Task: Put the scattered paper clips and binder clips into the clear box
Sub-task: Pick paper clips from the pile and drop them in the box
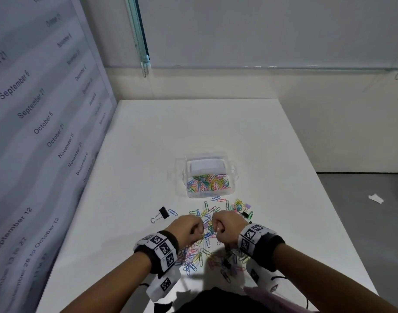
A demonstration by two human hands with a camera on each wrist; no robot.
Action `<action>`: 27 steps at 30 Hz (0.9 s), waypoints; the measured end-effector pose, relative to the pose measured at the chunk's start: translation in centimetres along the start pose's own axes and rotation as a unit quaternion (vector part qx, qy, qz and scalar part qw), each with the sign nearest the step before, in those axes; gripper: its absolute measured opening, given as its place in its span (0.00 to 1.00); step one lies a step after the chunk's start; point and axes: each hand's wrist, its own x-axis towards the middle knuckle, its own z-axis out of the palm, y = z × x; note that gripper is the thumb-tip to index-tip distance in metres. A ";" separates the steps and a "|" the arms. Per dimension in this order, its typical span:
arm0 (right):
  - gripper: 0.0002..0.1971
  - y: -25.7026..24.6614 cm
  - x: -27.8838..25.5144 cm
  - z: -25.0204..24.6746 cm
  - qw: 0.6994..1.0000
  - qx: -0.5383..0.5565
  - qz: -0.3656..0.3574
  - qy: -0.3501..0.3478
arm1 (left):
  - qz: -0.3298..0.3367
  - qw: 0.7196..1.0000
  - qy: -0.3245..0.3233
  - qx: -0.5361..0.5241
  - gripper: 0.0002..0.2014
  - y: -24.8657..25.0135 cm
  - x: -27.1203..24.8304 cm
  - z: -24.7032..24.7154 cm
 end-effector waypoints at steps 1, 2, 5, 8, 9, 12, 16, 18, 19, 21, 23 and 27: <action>0.11 -0.2 0.1 -0.1 1.000 0.014 0.000 0.021 | -0.010 0.999 0.018 -0.031 0.04 -0.1 -0.4 -0.1; 0.10 -0.5 0.1 -0.2 0.999 0.025 0.004 0.041 | -0.016 0.998 0.037 -0.056 0.06 -0.4 -0.7 -0.2; 0.06 -1.2 0.6 -0.4 0.998 0.022 0.006 0.065 | -0.032 0.992 0.088 -0.082 0.08 -1.2 -1.3 -0.9; 0.06 -1.4 1.3 -0.2 0.999 0.000 0.002 0.040 | -0.054 0.988 0.132 -0.059 0.10 -2.6 -1.5 -1.9; 0.06 -1.4 1.5 -0.1 1.000 0.003 0.001 0.031 | -0.070 0.986 0.139 -0.052 0.10 -3.0 -1.6 -2.3; 0.07 -1.4 1.7 0.1 1.000 0.014 0.001 0.011 | -0.116 0.982 0.144 -0.031 0.07 -4.0 -1.6 -2.7; 0.10 -1.3 2.1 0.7 1.000 -0.001 0.002 0.017 | -0.139 0.982 0.124 -0.016 0.11 -3.5 -2.0 -2.4; 0.11 -1.1 2.2 0.9 1.000 -0.008 0.003 0.024 | -0.110 0.989 0.094 0.011 0.14 -2.4 -2.1 -2.2; 0.11 -1.1 2.2 0.9 1.000 -0.010 0.005 0.025 | -0.097 0.992 0.079 0.028 0.13 -1.8 -2.1 -2.0; 0.12 -1.1 2.3 0.9 1.000 -0.014 0.007 0.026 | -0.086 0.994 0.056 0.048 0.10 -0.9 -1.9 -1.4; 0.10 -1.3 2.3 0.8 0.999 -0.021 0.004 0.025 | -0.097 0.993 0.043 0.057 0.13 -0.2 -1.5 -0.8; 0.09 -1.3 2.2 0.8 0.999 -0.032 -0.005 0.016 | -0.116 0.986 0.038 0.110 0.14 0.4 -1.0 0.0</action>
